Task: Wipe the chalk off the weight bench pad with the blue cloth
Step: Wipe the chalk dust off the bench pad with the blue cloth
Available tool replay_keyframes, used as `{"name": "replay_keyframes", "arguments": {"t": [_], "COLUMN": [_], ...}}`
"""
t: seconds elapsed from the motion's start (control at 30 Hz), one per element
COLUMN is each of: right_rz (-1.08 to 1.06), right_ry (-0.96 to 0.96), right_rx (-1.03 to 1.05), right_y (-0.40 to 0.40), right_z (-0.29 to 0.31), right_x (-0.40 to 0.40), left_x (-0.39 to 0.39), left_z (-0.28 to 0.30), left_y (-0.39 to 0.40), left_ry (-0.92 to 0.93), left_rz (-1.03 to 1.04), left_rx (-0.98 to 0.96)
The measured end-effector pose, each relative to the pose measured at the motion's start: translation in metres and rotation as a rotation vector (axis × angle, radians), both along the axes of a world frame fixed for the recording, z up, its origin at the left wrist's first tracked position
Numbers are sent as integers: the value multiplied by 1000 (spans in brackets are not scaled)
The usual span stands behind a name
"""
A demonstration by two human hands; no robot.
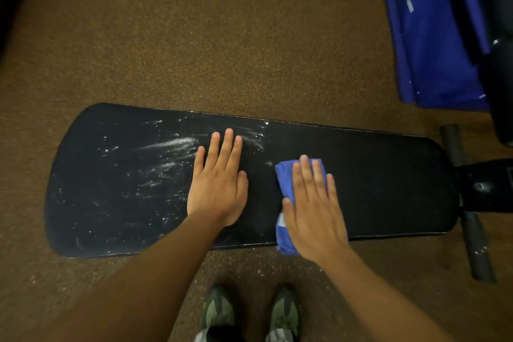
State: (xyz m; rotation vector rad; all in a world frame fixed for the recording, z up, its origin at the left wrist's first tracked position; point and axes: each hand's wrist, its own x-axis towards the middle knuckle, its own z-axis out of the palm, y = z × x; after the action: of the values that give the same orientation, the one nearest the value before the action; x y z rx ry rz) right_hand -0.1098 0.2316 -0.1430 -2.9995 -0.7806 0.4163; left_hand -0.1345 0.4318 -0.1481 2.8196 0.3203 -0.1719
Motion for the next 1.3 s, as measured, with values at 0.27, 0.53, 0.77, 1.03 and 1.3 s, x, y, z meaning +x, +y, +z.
{"name": "replay_keyframes", "arguments": {"t": [0.27,0.53,0.77,1.03,1.3], "right_rz": [-249,100,-275,88,-261], "right_ry": [-12,26,1,5,20], "right_rx": [68,21,39,101,60], "right_y": [76,26,45,56,49], "right_z": [0,1,2,1,2], "right_x": [79,0,58,27,67], "left_x": [0,-2,-2,-4,-17], "left_z": [0,0,-2,1,2], "left_y": [-2,1,-3,-1,35], "left_ry": [0,-8,-23,-107,-37], "left_rz": [14,12,33,93,49], "left_rx": [2,-10,-8,-116,-2]}}
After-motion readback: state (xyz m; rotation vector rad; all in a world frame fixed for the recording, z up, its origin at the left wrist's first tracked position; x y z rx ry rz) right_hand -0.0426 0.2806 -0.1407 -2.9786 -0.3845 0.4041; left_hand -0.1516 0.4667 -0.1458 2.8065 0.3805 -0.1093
